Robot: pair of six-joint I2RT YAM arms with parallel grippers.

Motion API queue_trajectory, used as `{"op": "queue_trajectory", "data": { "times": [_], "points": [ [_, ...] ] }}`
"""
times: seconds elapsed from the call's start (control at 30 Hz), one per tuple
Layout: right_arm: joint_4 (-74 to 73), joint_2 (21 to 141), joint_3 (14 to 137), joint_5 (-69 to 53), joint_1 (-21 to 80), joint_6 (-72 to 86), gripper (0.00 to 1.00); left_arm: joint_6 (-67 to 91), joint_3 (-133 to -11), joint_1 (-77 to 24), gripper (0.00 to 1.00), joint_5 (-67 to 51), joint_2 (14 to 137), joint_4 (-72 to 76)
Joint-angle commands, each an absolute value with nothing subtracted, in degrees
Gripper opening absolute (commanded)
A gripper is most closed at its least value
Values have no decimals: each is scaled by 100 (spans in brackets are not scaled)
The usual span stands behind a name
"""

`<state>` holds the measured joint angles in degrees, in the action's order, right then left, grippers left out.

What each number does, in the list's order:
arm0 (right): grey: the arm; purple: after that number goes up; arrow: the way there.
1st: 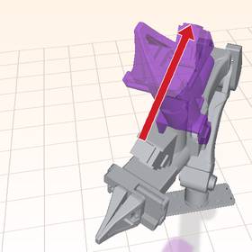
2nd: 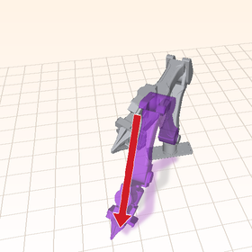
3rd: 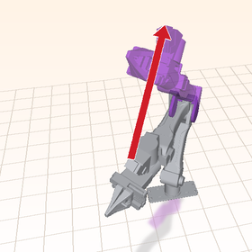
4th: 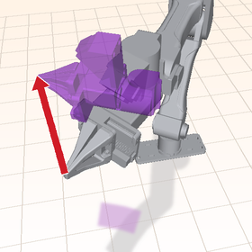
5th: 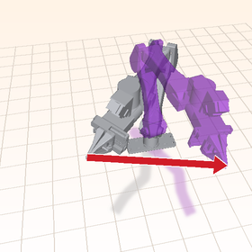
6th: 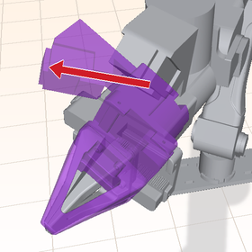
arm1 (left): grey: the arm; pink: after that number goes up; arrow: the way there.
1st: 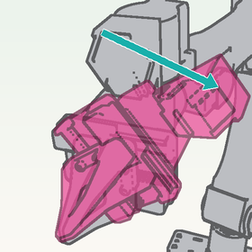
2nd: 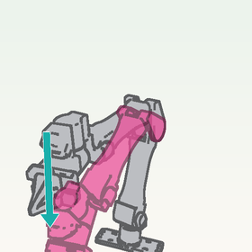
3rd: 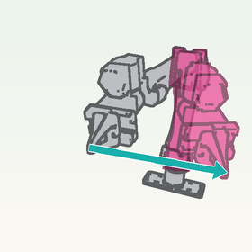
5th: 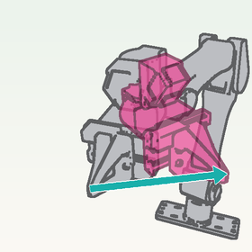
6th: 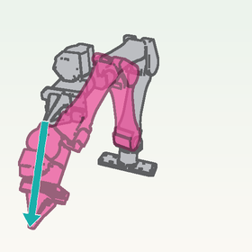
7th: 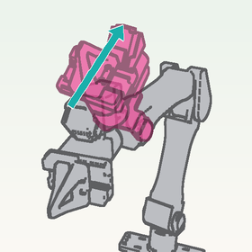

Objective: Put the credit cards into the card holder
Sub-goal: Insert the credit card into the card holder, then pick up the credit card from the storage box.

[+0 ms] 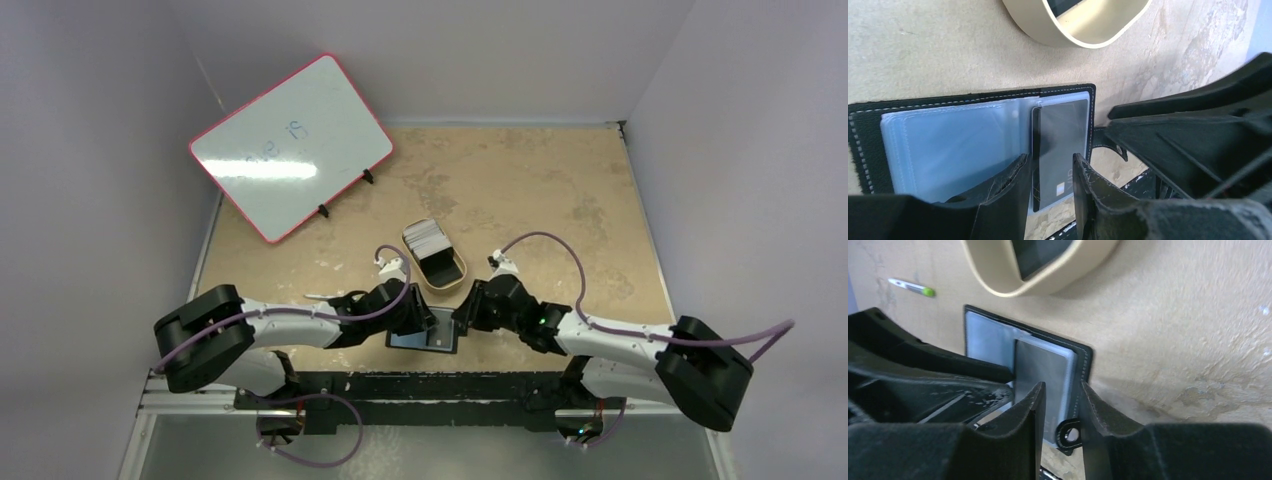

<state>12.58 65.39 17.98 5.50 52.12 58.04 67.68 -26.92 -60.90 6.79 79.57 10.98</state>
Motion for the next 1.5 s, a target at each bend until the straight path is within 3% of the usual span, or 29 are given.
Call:
{"op": "queue_trajectory", "data": {
  "times": [0.0, 0.17, 0.4, 0.73, 1.03, 1.47],
  "points": [
    [618, 5955, 2394, 1050, 5226, 5132, 35, 6612, -3029, -6122, 36, 1031, 7593, 738],
    [-6, 5594, 2892, 1632, 5220, 4417, 44, 6517, -3061, -5980, 40, 1117, 7299, 312],
    [280, 5643, 3607, 2270, 5203, 2370, 45, 6375, -2829, -5382, 46, 1082, 6529, -276],
    [889, 6499, 4314, 1591, 5077, -1232, 47, 6399, -2654, -4926, 52, 1513, 5502, -1590],
    [1079, 7274, 4635, 399, 4875, -3227, 51, 6582, -2101, -4878, 52, 1266, 5540, -1110],
    [1350, 8208, 4677, -121, 4822, -5393, 52, 6615, -1727, -4878, 51, 477, 6255, 232]
  ]
}}
